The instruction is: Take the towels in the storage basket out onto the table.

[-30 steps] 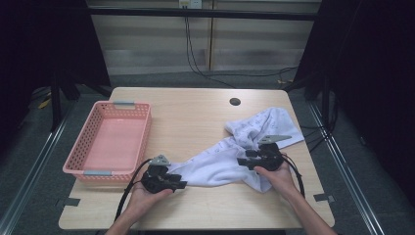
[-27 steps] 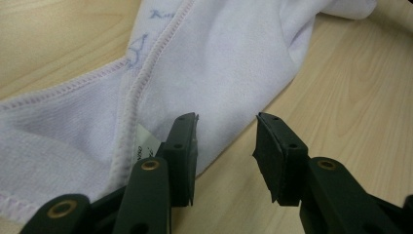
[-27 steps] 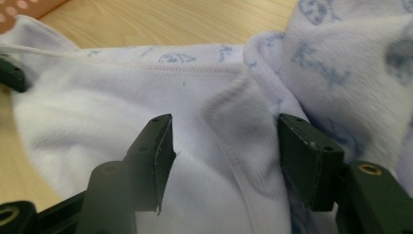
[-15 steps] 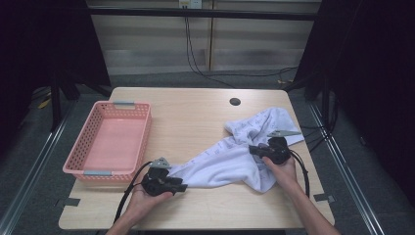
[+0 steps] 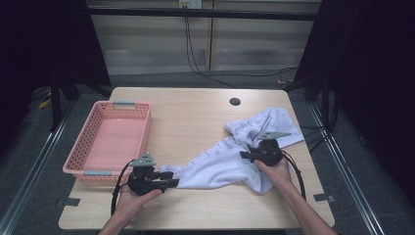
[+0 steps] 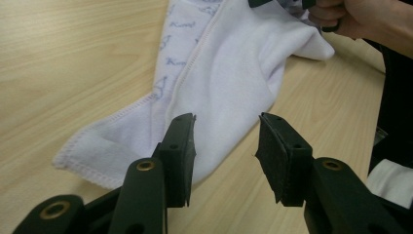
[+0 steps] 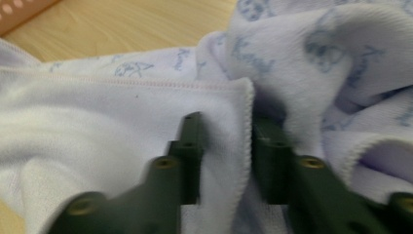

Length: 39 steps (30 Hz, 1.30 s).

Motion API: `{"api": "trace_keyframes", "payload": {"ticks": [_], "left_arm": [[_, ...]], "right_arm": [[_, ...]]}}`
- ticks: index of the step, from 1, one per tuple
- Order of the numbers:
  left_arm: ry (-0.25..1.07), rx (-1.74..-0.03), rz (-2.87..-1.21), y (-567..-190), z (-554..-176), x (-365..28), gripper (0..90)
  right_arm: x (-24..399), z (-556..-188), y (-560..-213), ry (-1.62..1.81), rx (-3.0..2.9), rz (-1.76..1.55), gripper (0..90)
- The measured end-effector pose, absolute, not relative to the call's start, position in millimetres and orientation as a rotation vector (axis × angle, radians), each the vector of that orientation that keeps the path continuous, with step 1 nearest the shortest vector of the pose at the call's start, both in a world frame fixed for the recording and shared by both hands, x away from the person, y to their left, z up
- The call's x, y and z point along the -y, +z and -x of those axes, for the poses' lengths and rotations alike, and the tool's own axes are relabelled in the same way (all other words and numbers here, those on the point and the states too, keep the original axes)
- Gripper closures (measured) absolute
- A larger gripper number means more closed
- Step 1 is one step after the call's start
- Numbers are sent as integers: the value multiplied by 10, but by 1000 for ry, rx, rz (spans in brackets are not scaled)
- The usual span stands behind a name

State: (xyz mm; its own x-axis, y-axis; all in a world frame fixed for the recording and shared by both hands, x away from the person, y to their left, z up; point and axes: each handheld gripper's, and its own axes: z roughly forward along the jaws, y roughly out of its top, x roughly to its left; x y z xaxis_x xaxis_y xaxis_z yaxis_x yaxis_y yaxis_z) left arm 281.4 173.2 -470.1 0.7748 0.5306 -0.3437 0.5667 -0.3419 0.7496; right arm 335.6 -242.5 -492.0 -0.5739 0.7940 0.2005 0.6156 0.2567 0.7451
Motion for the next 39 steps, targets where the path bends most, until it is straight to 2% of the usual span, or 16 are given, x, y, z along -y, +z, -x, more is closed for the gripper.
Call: {"api": "trace_keyframes", "payload": {"ticks": [1,3,7,10,15,18,19,23,28,31,33,34,35,39], "left_arm": [[-41,-822,-2004,-4695,-2822,-1733,568],[-28,-807,-1989,-4679,-2854,-1733,541],[-16,-819,-1981,-4630,-2982,-1684,454],[17,-831,-2009,-4640,-3094,-1618,381],[15,-799,-2055,-4730,-3191,-1540,361],[11,-802,-2073,-4790,-3240,-1520,351],[6,-801,-2081,-4811,-3257,-1510,350],[-3,-809,-2092,-4847,-3260,-1508,335],[-7,-780,-2090,-4847,-3210,-1505,344],[-13,-773,-2084,-4844,-3186,-1503,345],[-9,-766,-2091,-4853,-3176,-1498,345],[-14,-764,-2093,-4861,-3175,-1498,345],[-16,-767,-2089,-4864,-3173,-1496,345],[10,-758,-2093,-4866,-3220,-1483,347]], "right_arm": [[2405,-3340,-4910,1210,-2312,-1297,839],[2431,-3312,-4850,1248,-2299,-1299,859],[2587,-3211,-4698,1324,-2271,-1303,858],[2718,-3114,-4620,1359,-2266,-1311,824],[2939,-2953,-4579,1379,-2212,-1345,823],[3063,-2900,-4556,1383,-2168,-1362,853],[3117,-2885,-4541,1398,-2159,-1362,900],[3177,-2871,-4560,1431,-2168,-1371,900],[3024,-2944,-4657,1343,-2223,-1342,655],[2954,-3023,-4684,1335,-2233,-1335,615],[2898,-3063,-4706,1318,-2255,-1325,713],[2866,-3075,-4721,1307,-2269,-1308,845],[2845,-3061,-4709,1318,-2247,-1299,873],[2911,-2999,-4545,1403,-2198,-1295,878]]}}
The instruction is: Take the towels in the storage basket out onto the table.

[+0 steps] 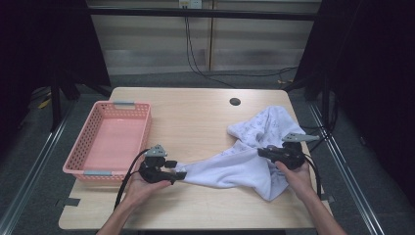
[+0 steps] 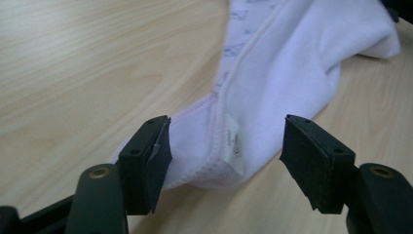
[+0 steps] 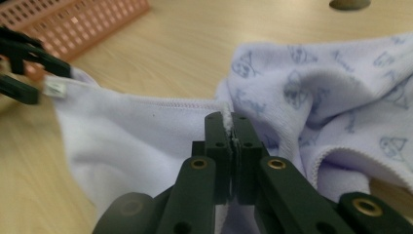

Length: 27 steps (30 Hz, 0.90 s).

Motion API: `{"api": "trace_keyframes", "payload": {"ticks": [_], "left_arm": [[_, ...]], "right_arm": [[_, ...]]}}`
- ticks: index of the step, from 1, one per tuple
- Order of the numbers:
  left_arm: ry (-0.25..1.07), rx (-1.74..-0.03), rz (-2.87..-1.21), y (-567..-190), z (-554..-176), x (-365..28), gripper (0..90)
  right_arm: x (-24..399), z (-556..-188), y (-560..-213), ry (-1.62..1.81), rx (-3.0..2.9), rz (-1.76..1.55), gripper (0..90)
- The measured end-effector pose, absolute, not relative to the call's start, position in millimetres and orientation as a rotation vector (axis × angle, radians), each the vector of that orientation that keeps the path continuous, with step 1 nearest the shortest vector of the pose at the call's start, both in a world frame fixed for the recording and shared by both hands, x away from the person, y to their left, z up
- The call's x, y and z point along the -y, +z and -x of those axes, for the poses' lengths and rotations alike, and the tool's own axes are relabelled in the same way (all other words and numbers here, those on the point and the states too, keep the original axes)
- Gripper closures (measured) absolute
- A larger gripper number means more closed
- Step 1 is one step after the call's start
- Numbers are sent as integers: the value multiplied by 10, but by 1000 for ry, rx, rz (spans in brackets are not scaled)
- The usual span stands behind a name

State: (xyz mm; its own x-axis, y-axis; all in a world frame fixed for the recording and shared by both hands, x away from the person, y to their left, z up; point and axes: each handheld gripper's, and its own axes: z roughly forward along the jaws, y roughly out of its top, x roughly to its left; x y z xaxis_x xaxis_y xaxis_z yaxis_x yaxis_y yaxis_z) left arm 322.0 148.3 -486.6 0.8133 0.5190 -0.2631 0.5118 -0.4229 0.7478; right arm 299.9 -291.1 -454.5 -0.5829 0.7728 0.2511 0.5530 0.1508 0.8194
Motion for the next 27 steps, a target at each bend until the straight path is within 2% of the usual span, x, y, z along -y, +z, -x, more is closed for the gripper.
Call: {"api": "trace_keyframes", "payload": {"ticks": [3,6,8,9,11,14,15,21,27], "left_arm": [[32,-741,-2109,-4882,-3265,-1430,359],[47,-710,-2130,-4890,-3311,-1362,419],[36,-691,-2124,-4865,-3330,-1328,564],[16,-683,-2105,-4863,-3331,-1307,578],[24,-685,-2118,-4874,-3331,-1293,723],[11,-679,-2140,-4887,-3330,-1293,835],[-25,-675,-2120,-4873,-3334,-1302,845],[-8,-695,-1993,-4585,-3404,-1397,854],[102,-665,-1909,-4031,-3562,-1401,855]], "right_arm": [[3010,-2948,-4425,1440,-2145,-1289,880],[3104,-2928,-4367,1455,-2102,-1303,880],[3157,-2927,-4366,1458,-2094,-1320,880],[3174,-2924,-4375,1451,-2091,-1323,880],[3199,-2921,-4413,1447,-2095,-1337,880],[3242,-2937,-4457,1419,-2085,-1366,881],[3257,-2943,-4459,1422,-2080,-1380,881],[3311,-2986,-4336,1464,-2032,-1371,883],[3307,-3160,-3897,1510,-1957,-1303,884]]}}
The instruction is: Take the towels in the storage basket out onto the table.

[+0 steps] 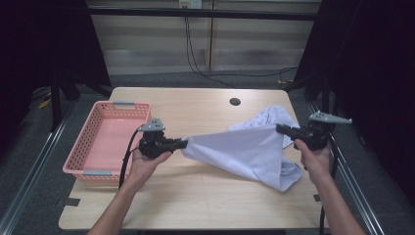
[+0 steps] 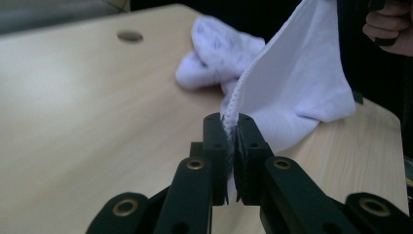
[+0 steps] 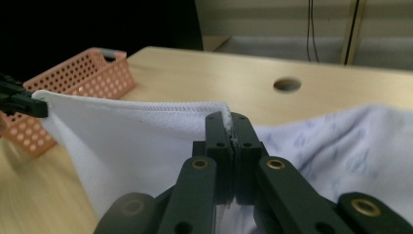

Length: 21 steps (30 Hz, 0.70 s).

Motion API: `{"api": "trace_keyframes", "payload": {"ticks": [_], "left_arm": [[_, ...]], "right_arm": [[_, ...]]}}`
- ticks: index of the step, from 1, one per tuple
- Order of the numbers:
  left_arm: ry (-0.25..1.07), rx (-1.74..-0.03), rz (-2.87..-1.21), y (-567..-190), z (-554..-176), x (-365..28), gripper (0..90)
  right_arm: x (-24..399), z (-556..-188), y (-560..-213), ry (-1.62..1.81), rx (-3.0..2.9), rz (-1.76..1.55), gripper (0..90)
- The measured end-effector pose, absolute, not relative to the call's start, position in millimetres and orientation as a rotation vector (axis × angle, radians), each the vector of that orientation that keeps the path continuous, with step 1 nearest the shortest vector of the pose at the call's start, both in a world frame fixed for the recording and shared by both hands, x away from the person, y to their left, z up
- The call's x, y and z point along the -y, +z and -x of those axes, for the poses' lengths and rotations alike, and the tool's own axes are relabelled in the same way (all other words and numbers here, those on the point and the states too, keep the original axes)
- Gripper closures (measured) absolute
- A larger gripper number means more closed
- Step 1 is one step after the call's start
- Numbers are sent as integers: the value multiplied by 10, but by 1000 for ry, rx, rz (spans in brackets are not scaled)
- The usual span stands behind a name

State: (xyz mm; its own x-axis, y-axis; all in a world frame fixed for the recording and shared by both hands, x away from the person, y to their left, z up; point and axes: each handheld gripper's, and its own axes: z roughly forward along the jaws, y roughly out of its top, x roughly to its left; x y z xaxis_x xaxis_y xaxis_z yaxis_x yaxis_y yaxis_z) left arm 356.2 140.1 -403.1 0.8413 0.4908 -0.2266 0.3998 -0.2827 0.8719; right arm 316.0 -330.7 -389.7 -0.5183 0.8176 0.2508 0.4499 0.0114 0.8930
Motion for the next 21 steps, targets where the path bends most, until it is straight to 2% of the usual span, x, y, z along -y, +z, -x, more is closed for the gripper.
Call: {"api": "trace_keyframes", "payload": {"ticks": [13,21], "left_arm": [[285,-608,-1734,-2825,-3884,-1486,857],[384,-541,-1631,-2074,-3735,-1669,857]], "right_arm": [[3228,-3746,-2703,1595,-1778,-1209,884],[3119,-3751,-1930,1673,-1695,-1081,885]]}}
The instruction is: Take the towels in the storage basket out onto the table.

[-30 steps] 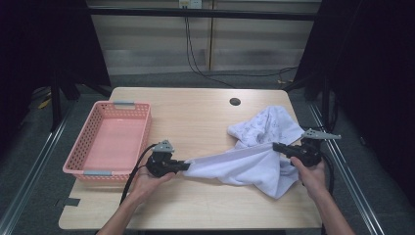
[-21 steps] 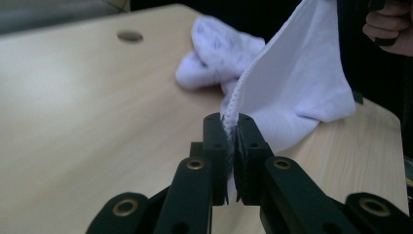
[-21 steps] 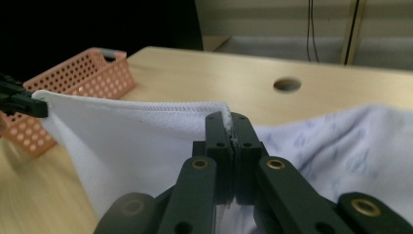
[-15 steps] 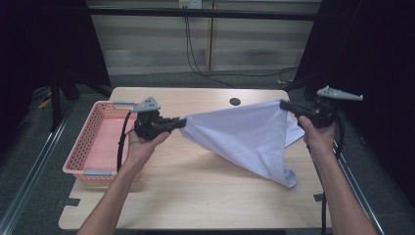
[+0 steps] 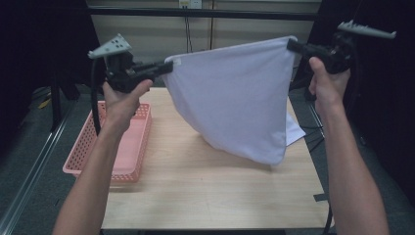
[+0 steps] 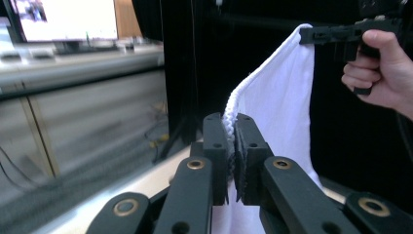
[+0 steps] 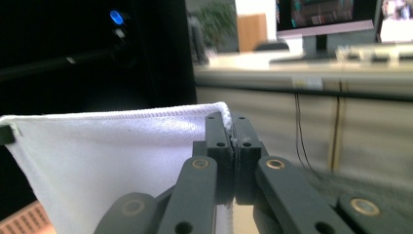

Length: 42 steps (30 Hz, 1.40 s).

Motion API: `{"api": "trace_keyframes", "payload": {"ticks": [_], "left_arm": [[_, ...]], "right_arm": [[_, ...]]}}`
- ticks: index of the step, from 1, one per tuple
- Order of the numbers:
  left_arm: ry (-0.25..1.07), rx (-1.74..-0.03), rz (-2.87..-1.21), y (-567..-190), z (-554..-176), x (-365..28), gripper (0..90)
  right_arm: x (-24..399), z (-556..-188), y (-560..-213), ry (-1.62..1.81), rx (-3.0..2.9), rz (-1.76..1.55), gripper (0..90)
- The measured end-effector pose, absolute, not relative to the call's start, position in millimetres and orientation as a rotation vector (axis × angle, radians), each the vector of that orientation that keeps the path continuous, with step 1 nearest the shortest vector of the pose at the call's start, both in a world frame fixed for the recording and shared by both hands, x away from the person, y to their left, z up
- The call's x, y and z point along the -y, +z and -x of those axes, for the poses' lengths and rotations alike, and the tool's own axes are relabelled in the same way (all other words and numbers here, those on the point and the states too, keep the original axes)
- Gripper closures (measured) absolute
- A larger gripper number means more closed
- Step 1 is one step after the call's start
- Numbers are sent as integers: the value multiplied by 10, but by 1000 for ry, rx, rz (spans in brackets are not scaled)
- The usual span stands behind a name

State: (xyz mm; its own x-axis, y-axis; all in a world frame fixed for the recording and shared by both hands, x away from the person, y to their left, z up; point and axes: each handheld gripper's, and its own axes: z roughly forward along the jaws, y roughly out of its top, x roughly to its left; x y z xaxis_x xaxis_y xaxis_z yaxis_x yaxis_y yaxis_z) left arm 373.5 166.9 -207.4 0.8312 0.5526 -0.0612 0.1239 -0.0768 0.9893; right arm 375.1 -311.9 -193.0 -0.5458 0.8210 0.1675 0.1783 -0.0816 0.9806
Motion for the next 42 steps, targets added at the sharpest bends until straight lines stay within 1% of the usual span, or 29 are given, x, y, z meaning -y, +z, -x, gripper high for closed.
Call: {"api": "trace_keyframes", "payload": {"ticks": [2,3,6,7,8,9,10,11,12,13,14,15,16,17,18,19,20,21,22,24,25,28,29,30,31,32,33,36,42], "left_arm": [[396,-525,-1621,-1973,-3654,-1710,856],[396,-508,-1635,-1959,-3551,-1748,855],[382,-516,-1666,-2065,-3459,-1752,854],[336,-522,-1692,-2263,-3382,-1764,854],[336,-522,-1692,-2263,-3382,-1764,853],[300,-524,-1733,-2524,-3291,-1767,853],[300,-524,-1733,-2524,-3291,-1767,853],[247,-532,-1764,-2825,-3182,-1776,853],[247,-532,-1764,-2825,-3182,-1776,853],[211,-548,-1806,-3108,-3053,-1784,853],[211,-548,-1806,-3108,-3053,-1784,852],[179,-552,-1821,-3240,-2993,-1788,852],[155,-566,-1846,-3358,-2926,-1791,851],[101,-558,-1894,-3563,-2775,-1808,850],[101,-558,-1894,-3563,-2775,-1808,847],[61,-566,-1928,-3734,-2611,-1840,846],[61,-566,-1928,-3734,-2611,-1840,845],[35,-586,-1941,-3893,-2449,-1890,841],[35,-586,-1941,-3893,-2449,-1890,841],[-14,-601,-1928,-4055,-2283,-1930,835],[-54,-594,-1952,-4203,-2127,-1956,834],[-86,-609,-1979,-4304,-1985,-1972,816],[-131,-605,-1987,-4346,-1856,-2014,794],[-131,-605,-1987,-4346,-1856,-2014,741],[-127,-582,-2007,-4355,-1799,-2037,741],[-145,-602,-1995,-4387,-1744,-2072,675],[-147,-594,-2000,-4403,-1741,-2087,664],[-121,-637,-2002,-4430,-1780,-2094,640],[-121,-671,-2039,-4546,-2236,-1900,648]], "right_arm": [[3101,-3709,-1827,1687,-1687,-1052,885],[3076,-3542,-1682,1731,-1678,-987,886],[3085,-3427,-1753,1761,-1693,-987,886],[3092,-3320,-1940,1738,-1735,-989,887],[3092,-3320,-1940,1738,-1735,-989,887],[3119,-3199,-2191,1733,-1777,-1007,887],[3119,-3199,-2191,1733,-1777,-1007,887],[3153,-3051,-2461,1757,-1822,-1021,887],[3164,-2967,-2593,1743,-1848,-1030,887],[3174,-2875,-2727,1747,-1878,-1032,887],[3174,-2875,-2727,1747,-1878,-1032,887],[3183,-2785,-2860,1744,-1906,-1038,887],[3190,-2588,-3120,1747,-1954,-1070,887],[3188,-2487,-3239,1739,-1980,-1082,887],[3188,-2487,-3239,1739,-1980,-1082,887],[3198,-2287,-3460,1791,-2005,-1109,886],[3190,-2196,-3562,1793,-2029,-1129,886],[3175,-2096,-3658,1780,-2051,-1136,887],[3175,-2096,-3658,1780,-2051,-1136,887],[3147,-1902,-3859,1779,-2087,-1149,886],[3127,-1718,-4029,1750,-2137,-1174,886],[3126,-1550,-4125,1692,-2193,-1189,882],[3144,-1380,-4162,1669,-2221,-1205,815],[3144,-1380,-4162,1669,-2221,-1205,815],[3157,-1315,-4166,1644,-2243,-1232,778],[3190,-1208,-4160,1630,-2231,-1208,703],[3210,-1205,-4157,1652,-2232,-1193,669],[3220,-1250,-4151,1612,-2216,-1209,656],[3121,-1589,-4288,1452,-2254,-1209,593]]}}
